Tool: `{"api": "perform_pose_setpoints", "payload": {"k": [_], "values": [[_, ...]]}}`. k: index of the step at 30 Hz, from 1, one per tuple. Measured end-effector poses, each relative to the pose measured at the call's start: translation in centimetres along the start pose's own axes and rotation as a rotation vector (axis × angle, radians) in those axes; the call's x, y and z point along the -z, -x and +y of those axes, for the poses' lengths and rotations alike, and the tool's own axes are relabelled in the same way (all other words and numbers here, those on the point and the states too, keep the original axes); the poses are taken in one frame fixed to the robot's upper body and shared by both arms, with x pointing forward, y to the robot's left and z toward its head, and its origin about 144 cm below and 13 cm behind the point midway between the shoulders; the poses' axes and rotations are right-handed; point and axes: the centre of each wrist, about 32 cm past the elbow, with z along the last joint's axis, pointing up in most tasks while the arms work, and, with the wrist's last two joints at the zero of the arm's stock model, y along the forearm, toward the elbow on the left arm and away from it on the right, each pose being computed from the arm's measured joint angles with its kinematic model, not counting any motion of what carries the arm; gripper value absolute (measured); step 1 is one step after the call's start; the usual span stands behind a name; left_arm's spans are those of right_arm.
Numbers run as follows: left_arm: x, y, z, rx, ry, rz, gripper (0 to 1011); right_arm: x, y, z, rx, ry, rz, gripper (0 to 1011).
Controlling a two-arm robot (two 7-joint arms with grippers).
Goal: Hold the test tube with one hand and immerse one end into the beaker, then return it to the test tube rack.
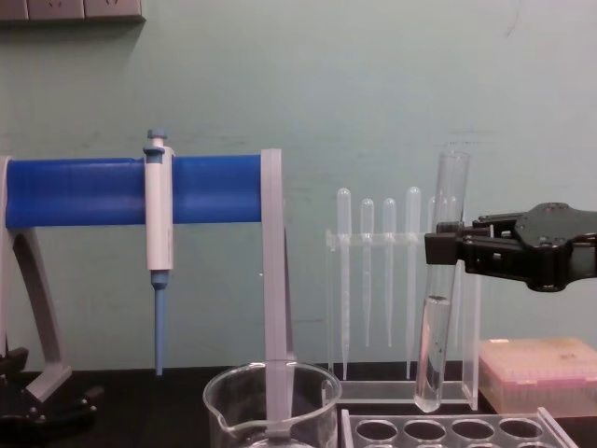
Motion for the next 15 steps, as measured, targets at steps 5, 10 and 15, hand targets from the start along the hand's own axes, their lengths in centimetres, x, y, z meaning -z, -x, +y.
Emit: {"api": "perform_pose_setpoints", "payload": {"k": [5, 10, 15], "values": [[0.0, 0.0, 0.0, 0.0, 0.0, 0.0, 1000, 0.0, 0.0, 0.0, 0.0, 0.0, 0.0, 225], [0.0, 0.0, 0.0, 0.0, 0.0, 0.0, 1000, 0.0, 0.0, 0.0, 0.0, 0.0, 0.0, 225], [0.0, 0.0, 0.0, 0.0, 0.0, 0.0, 1000, 0.0, 0.0, 0.0, 0.0, 0.0, 0.0, 225]]}}
